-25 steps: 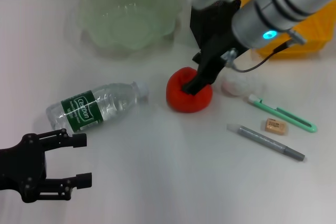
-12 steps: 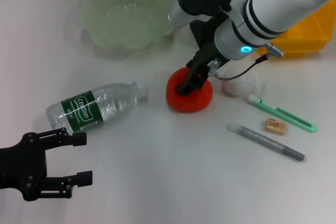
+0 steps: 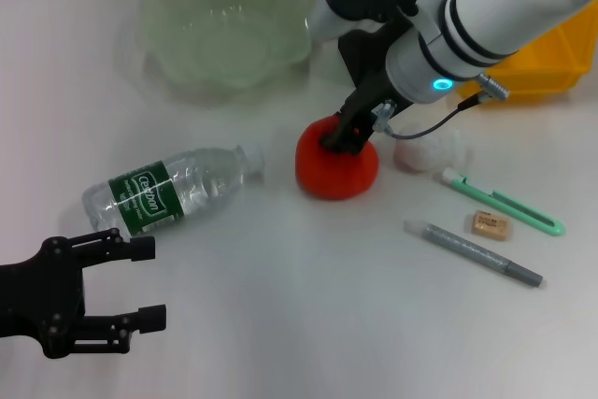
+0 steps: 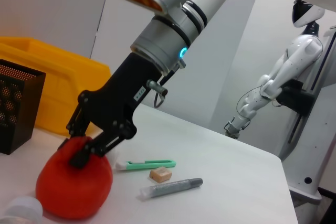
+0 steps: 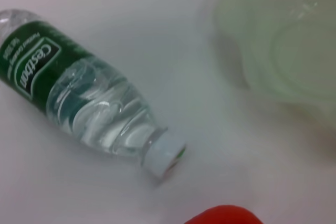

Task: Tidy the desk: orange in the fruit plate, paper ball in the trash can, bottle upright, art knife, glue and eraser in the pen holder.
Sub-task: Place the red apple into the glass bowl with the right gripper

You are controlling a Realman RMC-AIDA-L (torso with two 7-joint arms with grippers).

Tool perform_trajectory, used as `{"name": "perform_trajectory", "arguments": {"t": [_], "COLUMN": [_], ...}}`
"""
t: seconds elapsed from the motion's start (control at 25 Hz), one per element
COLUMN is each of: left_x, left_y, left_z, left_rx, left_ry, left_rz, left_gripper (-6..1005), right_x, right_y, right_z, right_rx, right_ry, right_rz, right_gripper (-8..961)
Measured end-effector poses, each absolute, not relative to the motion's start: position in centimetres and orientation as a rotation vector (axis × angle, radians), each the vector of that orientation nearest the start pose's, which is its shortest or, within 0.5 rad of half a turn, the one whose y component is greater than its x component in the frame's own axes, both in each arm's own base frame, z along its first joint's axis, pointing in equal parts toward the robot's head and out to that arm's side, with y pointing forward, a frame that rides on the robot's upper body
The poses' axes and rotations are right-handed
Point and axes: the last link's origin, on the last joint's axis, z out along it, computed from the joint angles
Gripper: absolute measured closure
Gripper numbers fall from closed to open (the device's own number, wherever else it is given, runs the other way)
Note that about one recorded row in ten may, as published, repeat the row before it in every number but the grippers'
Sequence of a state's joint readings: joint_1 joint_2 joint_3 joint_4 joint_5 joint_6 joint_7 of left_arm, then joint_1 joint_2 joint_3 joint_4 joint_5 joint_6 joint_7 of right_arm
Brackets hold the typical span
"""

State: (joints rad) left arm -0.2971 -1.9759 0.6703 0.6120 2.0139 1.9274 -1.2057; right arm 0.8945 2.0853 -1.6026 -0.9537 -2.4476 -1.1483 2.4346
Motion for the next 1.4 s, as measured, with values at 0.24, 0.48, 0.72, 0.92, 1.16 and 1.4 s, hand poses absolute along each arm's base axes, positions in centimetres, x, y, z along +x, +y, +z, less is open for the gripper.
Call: {"name": "perform_trajectory", "arguments": {"t": [0.24, 0.48, 0.72, 0.92, 1.16, 1.4], "left_x": [-31.8, -31.9, -32.0, -32.1, -32.0, -31.9], "left_y": [22.6, 22.9, 23.5, 23.7, 23.8, 23.8], "left_z": [3.7, 3.6, 3.3, 3.0, 2.9, 2.7], "left_rx": [-2.869, -2.847, -2.804, -2.772, -2.769, -2.768], "left_ry": [-0.616, -0.62, -0.63, -0.632, -0.627, -0.631], "left_rz": [-0.842, -0.829, -0.815, -0.81, -0.816, -0.82], "left_gripper": [137, 137, 137, 137, 137, 137], "right_x": [10.7, 6.9, 4.2, 4.5, 4.4, 5.0], "right_y": [40.2, 41.0, 44.8, 46.5, 46.8, 47.3], "right_z": [-5.6, -2.1, -1.5, -4.3, -6.0, -6.6], "right_rx": [-2.747, -2.736, -2.566, -2.522, -2.524, -2.494], "right_ry": [0.49, 0.427, 0.303, 0.297, 0.281, 0.32], "right_rz": [-0.317, -0.071, 0.157, 0.254, 0.311, 0.31], "right_gripper": [734, 791, 820, 819, 820, 821]}}
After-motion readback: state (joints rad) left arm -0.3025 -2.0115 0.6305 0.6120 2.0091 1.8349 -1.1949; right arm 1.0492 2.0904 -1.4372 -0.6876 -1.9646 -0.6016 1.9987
